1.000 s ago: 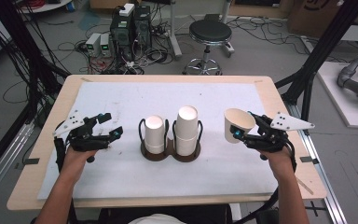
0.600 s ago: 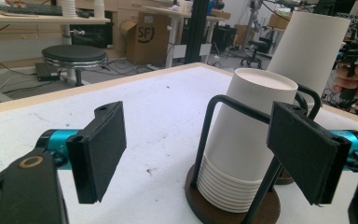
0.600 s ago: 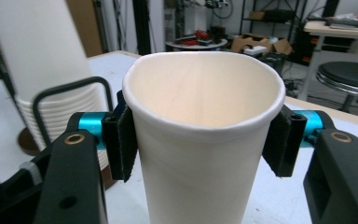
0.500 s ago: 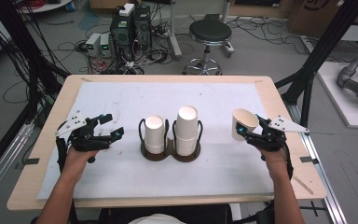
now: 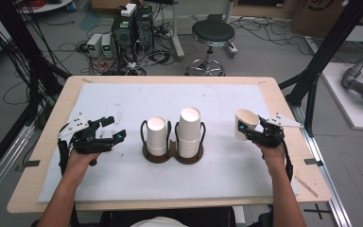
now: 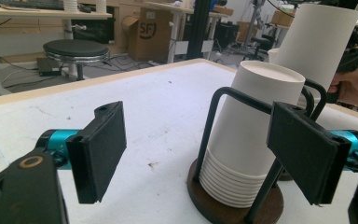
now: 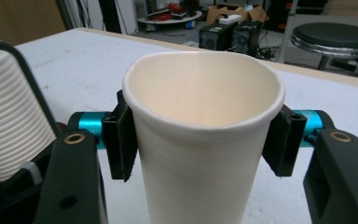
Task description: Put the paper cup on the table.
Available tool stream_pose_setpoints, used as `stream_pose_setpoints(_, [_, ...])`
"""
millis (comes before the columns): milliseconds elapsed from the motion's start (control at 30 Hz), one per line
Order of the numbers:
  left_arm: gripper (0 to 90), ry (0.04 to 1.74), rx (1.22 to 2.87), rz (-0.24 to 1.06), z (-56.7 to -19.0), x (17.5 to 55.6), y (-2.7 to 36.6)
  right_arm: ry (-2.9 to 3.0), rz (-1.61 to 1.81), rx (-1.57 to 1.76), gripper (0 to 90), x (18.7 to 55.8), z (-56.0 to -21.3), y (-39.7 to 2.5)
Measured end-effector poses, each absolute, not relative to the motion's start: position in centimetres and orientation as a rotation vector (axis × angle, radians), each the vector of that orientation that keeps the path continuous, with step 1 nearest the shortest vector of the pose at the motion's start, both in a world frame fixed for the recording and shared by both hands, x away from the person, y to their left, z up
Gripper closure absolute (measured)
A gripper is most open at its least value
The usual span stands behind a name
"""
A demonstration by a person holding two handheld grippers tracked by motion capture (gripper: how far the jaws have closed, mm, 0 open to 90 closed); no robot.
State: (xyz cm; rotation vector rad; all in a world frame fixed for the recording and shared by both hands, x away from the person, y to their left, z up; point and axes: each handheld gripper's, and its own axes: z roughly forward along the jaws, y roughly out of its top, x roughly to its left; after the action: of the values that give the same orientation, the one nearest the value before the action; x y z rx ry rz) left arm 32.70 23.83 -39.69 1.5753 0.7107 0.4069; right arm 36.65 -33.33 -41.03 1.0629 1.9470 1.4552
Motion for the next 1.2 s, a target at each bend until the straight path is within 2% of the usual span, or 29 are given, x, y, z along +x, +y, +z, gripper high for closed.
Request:
stream_pose_setpoints(567, [19.9, 0.713, 1.585, 0.397, -40.0, 32.8, 23.7, 2.082, 1.318, 1.120, 36.4, 37.5, -42.5, -33.0])
stream_pose_setpoints(867, [19.9, 0.715, 1.587, 0.388, -40.0, 32.8, 23.7, 2.074, 1.315, 1.114, 28.5, 36.8, -42.7, -33.6])
stream_pose_setpoints(1000, [19.9, 0.717, 1.588, 0.386, -40.1, 32.9, 23.6, 2.047, 1.321, 1.141, 20.4, 36.6, -42.7, -34.0])
stream_pose_setpoints(1200, [19.9, 0.716, 1.586, 0.381, -40.1, 33.0, 23.4, 2.064, 1.302, 1.158, 20.4, 36.3, -42.9, -34.1])
